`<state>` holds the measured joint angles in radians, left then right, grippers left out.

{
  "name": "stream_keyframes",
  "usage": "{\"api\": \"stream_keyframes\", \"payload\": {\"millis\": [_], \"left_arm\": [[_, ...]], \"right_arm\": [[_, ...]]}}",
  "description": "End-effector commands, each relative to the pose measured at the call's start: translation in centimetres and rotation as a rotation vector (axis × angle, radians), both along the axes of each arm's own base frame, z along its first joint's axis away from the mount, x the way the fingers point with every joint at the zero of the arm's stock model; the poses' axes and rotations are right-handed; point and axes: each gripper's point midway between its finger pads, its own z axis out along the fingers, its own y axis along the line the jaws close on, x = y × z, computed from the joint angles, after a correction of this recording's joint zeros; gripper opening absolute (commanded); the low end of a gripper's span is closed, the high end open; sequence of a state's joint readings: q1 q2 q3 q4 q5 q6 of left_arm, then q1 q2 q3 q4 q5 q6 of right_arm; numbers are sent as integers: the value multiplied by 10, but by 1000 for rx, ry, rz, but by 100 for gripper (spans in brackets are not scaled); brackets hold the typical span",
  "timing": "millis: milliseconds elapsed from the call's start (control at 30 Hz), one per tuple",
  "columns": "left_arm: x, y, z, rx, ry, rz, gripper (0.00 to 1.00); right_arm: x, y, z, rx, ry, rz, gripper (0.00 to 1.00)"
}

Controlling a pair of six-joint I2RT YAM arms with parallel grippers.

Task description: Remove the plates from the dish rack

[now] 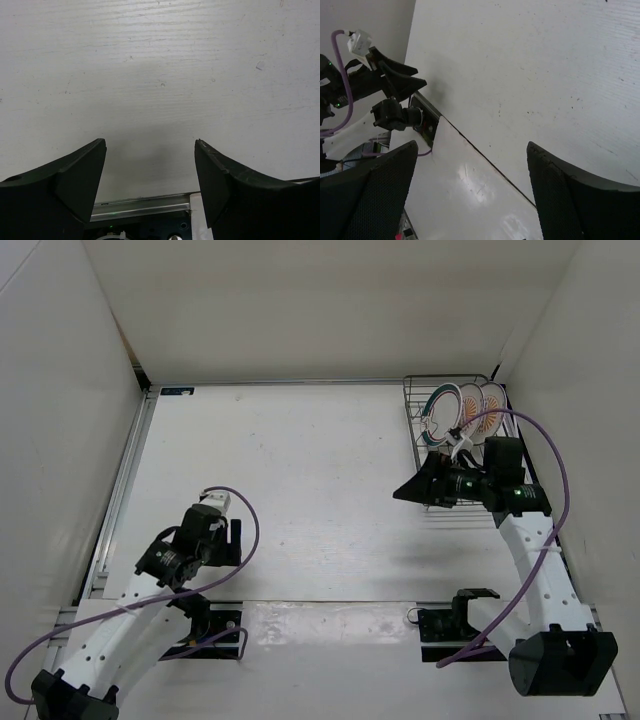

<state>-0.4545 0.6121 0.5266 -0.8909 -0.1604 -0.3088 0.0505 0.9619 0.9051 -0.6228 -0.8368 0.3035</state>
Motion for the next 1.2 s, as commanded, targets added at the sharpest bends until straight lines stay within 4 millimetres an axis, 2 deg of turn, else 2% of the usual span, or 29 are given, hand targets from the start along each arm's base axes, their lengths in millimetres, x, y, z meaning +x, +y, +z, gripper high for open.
{"api": "stream_keyframes", "payload": {"millis": [0, 100, 133, 200, 233, 267, 300, 333, 433, 467, 500, 533, 567, 600, 633, 667, 700, 733, 767, 800, 833, 867, 900, 933, 1000, 1033, 1067, 1100, 1167], "left_arm": [[6, -3, 12, -6, -37, -19, 83], [7, 0, 11, 37, -35, -25, 85], [7, 1, 11, 47, -32, -27, 85], [6, -1, 9, 55, -23, -45, 85], [5, 1, 9, 73, -25, -48, 85], [6, 2, 9, 86, -31, -51, 85], [5, 6, 10, 103, -33, -37, 88], [6, 7, 10, 109, -34, -35, 88], [7, 10, 8, 121, -40, -23, 90], [8, 9, 10, 119, -44, -26, 91], [7, 10, 10, 125, -38, -23, 91], [6, 11, 9, 127, -31, -25, 91], [6, 11, 10, 133, -30, -25, 91], [6, 13, 11, 139, -32, -17, 91], [6, 13, 12, 136, -37, -18, 92], [7, 14, 13, 138, -45, -14, 94], [6, 14, 12, 140, -42, -19, 94], [7, 13, 13, 133, -48, -17, 94], [6, 12, 13, 129, -48, -23, 95], [7, 12, 13, 127, -50, -26, 95], [6, 9, 12, 122, -42, -36, 95], [7, 8, 12, 118, -44, -42, 95], [8, 7, 14, 118, -47, -49, 95], [7, 6, 13, 117, -41, -60, 95], [8, 5, 15, 115, -44, -65, 95], [9, 4, 15, 116, -42, -70, 95], [9, 4, 15, 118, -43, -75, 95], [10, 4, 15, 120, -44, -74, 95], [9, 4, 15, 117, -43, -76, 95]], "right_arm": [[-4, -7, 3, -48, 66, -57, 90], [2, -22, -5, -89, 150, -231, 90], [-6, -28, -13, -120, 200, -267, 90], [-10, -35, -15, -152, 211, -307, 90], [-5, -56, -29, -233, 256, -457, 90], [-13, -67, -34, -271, 282, -535, 90], [-13, -72, -38, -306, 238, -523, 88], [-2, -69, -31, -288, 154, -505, 86], [27, -76, 13, -289, -39, -536, 86], [32, -81, 8, -342, -2, -526, 81], [39, -88, 13, -383, -7, -547, 72], [61, -91, 47, -387, -63, -561, 61], [71, -98, 51, -441, -75, -564, 56], [89, -100, 26, -493, 32, -537, 53], [106, -105, 65, -486, -48, -579, 48], [113, -116, 64, -536, -23, -625, 42], [137, -118, 59, -561, -2, -629, 33], [148, -124, 63, -576, -19, -661, 30], [164, -136, 71, -616, -41, -723, 30], [178, -140, 68, -634, -51, -738, 32], [184, -148, 67, -669, -59, -763, 38], [199, -151, 72, -682, -70, -777, 48], [210, -161, 60, -739, -43, -790, 59], [215, -163, 44, -767, 7, -779, 60], [226, -161, 38, -753, 10, -771, 62], [234, -161, 18, -772, 50, -755, 62], [237, -161, 14, -775, 58, -751, 62], [243, -163, -4, -799, 93, -736, 62], [247, -165, -11, -814, 102, -733, 62]]}}
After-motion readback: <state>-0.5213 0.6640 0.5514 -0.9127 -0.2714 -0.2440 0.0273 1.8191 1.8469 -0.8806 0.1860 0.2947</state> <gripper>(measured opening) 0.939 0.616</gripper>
